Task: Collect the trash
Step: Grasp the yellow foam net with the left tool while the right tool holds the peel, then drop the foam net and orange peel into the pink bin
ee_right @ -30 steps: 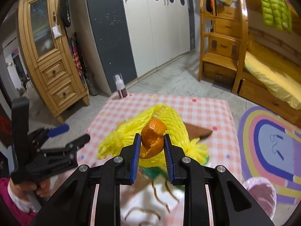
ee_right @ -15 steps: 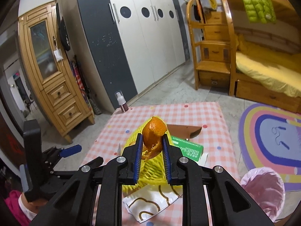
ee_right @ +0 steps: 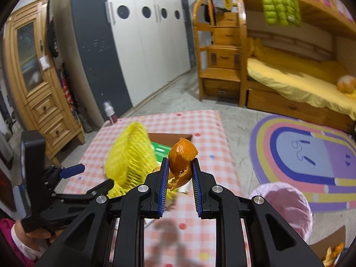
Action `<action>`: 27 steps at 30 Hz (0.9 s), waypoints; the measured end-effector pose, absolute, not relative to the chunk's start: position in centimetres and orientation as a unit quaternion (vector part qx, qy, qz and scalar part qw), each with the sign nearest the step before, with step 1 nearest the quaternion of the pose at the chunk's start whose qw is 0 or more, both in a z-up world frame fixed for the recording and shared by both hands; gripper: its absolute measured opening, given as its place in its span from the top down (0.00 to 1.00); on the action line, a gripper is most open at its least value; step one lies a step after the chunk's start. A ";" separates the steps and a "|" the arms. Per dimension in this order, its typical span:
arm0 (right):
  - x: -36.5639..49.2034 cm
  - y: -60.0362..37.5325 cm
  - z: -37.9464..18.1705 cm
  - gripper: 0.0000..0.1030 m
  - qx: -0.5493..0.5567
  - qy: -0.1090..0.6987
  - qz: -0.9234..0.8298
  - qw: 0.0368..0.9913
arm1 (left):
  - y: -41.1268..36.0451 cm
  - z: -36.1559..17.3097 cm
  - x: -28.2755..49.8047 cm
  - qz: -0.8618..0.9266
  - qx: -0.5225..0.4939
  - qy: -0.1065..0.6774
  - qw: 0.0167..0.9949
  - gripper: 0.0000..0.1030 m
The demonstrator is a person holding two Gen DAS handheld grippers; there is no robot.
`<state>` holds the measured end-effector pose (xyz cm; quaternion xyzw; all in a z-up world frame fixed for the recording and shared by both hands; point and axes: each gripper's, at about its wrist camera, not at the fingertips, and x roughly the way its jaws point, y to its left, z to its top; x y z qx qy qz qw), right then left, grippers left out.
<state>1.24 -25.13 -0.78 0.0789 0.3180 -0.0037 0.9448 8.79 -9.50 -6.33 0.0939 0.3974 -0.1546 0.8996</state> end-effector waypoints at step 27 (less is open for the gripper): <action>-6.3 -30.9 0.1 0.79 0.111 0.276 -0.067 0.952 | -12.8 1.7 2.8 -0.285 0.059 0.297 0.909 0.90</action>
